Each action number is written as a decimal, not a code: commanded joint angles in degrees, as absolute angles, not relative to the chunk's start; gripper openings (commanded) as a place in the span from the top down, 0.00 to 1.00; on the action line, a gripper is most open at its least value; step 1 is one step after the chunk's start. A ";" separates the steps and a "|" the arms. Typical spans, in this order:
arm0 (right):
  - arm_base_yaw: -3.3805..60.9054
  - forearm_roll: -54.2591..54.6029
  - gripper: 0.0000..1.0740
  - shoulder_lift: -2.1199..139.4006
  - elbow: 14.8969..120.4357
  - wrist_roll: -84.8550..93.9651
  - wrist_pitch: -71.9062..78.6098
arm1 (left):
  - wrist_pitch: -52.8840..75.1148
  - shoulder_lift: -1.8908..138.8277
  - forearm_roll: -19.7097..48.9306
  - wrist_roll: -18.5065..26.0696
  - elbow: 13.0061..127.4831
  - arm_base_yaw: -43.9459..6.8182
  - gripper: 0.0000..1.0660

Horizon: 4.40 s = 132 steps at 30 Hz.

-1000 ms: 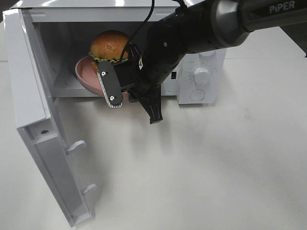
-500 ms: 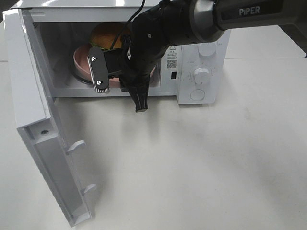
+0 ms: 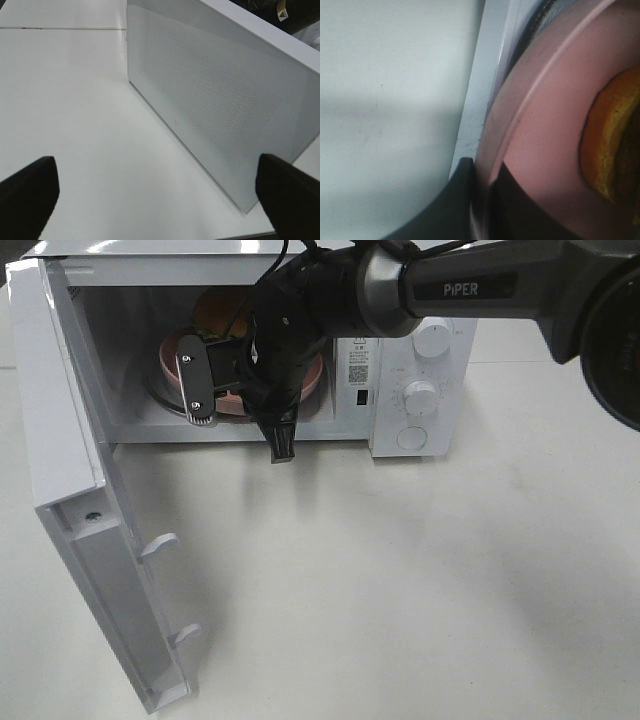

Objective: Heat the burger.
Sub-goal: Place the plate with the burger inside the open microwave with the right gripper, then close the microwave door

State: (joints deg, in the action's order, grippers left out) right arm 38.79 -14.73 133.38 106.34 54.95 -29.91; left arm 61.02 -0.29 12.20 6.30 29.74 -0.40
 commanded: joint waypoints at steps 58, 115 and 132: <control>39.48 -10.94 0.37 120.72 86.92 54.09 -19.88 | 60.91 -1.26 12.72 6.30 29.51 -0.46 0.06; 39.48 -10.94 0.31 69.61 37.59 1.60 -25.50 | 60.91 -1.26 12.72 6.30 29.51 -0.46 0.06; 39.48 -9.97 0.29 52.54 37.59 -4.87 -53.46 | 60.91 -1.26 12.72 6.30 29.51 -0.46 0.06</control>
